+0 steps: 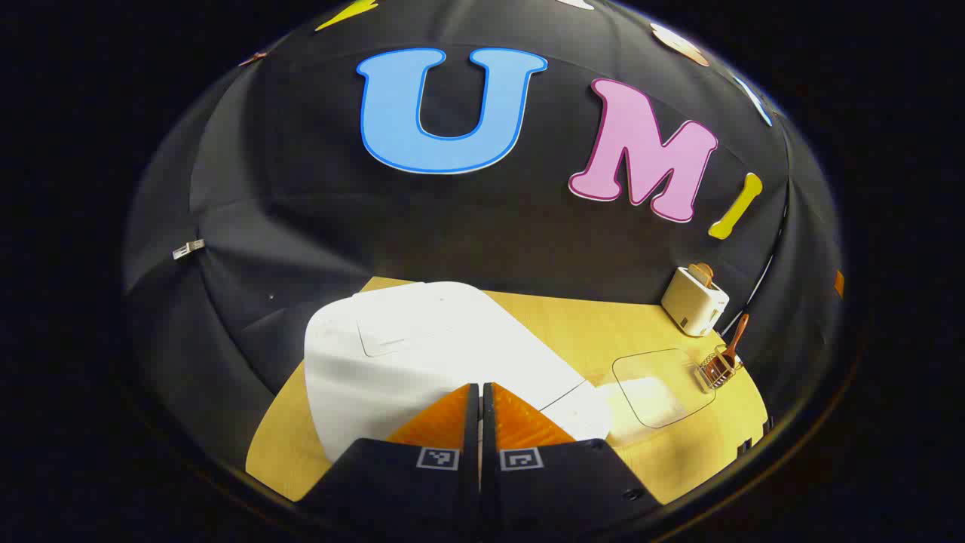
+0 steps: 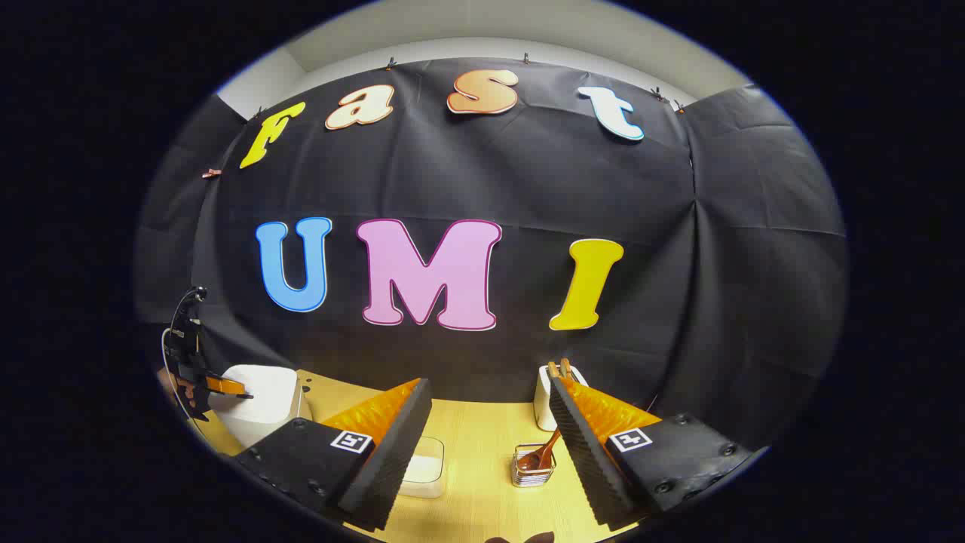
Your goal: Close the left gripper, press the button to open the rice cooker; take a wooden spoon from the chopstick holder with the right hand, scoop a spoonful of rice and pour it into the rice cooker, then put the wooden spoon back into the chopstick holder.
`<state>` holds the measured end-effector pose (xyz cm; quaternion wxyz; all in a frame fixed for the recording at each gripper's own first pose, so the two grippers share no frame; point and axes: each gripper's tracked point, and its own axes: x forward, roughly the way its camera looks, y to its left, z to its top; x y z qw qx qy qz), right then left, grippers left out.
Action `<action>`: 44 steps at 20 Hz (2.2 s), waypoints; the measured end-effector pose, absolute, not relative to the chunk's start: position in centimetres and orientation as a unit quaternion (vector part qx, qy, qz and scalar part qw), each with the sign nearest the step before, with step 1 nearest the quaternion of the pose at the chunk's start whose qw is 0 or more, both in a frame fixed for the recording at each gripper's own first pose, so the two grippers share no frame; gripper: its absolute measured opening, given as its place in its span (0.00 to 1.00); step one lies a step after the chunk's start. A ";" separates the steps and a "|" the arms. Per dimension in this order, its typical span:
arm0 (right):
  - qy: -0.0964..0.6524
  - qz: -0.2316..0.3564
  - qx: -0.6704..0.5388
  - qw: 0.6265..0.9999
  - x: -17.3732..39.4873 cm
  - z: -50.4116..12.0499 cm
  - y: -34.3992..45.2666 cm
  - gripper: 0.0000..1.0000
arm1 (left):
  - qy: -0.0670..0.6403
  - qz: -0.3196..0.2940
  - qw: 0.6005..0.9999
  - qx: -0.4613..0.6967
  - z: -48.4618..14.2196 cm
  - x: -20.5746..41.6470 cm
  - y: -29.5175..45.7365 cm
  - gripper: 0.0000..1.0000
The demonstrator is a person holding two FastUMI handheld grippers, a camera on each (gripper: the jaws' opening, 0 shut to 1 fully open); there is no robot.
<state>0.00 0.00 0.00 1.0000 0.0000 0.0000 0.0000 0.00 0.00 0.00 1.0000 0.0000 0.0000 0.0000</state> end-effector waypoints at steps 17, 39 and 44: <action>-0.005 0.002 -0.002 1.000 -0.1 0.2 0.1 0.98 | -0.005 -0.015 0.999 -0.041 1.4 -0.5 0.4 0.06; -0.015 0.003 -0.002 1.000 -1.1 1.1 -0.7 0.98 | -0.204 0.048 0.977 0.036 14.1 -4.9 2.5 0.06; -0.014 0.003 0.000 1.000 -1.0 1.1 -0.7 0.98 | -0.203 0.051 0.977 0.036 14.1 -4.8 2.7 0.06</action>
